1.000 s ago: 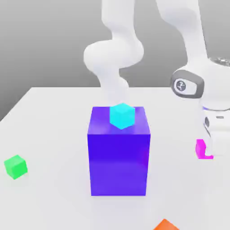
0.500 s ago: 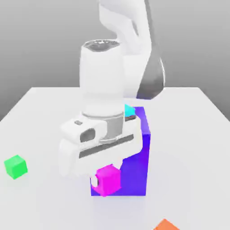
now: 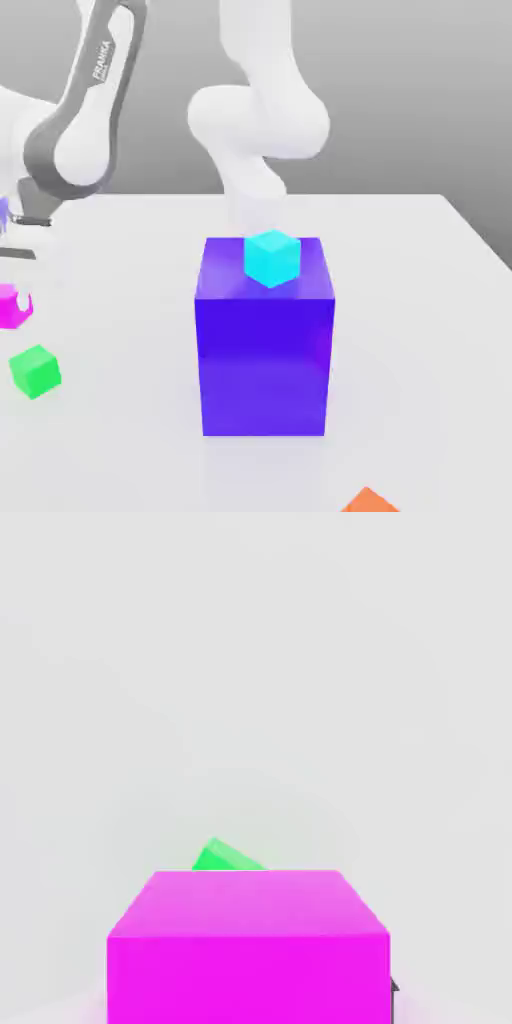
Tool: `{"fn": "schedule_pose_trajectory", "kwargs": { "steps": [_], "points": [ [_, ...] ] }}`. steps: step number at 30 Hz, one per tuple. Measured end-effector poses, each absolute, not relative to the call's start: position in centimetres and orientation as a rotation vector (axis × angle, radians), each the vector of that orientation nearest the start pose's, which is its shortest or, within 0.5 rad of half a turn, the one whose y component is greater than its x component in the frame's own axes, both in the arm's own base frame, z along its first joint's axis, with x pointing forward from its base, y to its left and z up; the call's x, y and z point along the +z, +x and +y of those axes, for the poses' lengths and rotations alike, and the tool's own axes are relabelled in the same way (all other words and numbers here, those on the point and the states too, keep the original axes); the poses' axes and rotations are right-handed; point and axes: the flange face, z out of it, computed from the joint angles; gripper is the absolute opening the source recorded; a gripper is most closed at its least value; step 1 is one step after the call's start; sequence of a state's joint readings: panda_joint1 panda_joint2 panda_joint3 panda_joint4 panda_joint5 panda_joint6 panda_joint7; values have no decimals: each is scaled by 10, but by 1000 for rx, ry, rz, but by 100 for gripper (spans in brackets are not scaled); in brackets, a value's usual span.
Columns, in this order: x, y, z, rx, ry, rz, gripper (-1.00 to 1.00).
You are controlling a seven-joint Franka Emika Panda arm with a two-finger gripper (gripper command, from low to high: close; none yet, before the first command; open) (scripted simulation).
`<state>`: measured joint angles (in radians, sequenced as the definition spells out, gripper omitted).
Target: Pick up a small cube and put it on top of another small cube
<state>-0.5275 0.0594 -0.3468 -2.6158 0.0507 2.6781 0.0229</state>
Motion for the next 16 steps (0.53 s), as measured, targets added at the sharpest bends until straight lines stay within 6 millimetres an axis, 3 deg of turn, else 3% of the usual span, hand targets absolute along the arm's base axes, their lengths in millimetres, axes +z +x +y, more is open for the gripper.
{"fn": "schedule_pose_trajectory", "kwargs": {
  "steps": [5, 6, 12, 16],
  "points": [
    [192, 277, -335, -3, -2800, 1423, -100],
    [183, 276, -334, -1, -2799, 1424, 100],
    [179, 275, -334, 0, -2799, 1425, 100],
    [202, 278, -335, -8, -2802, 1421, 100]
  ]
}}
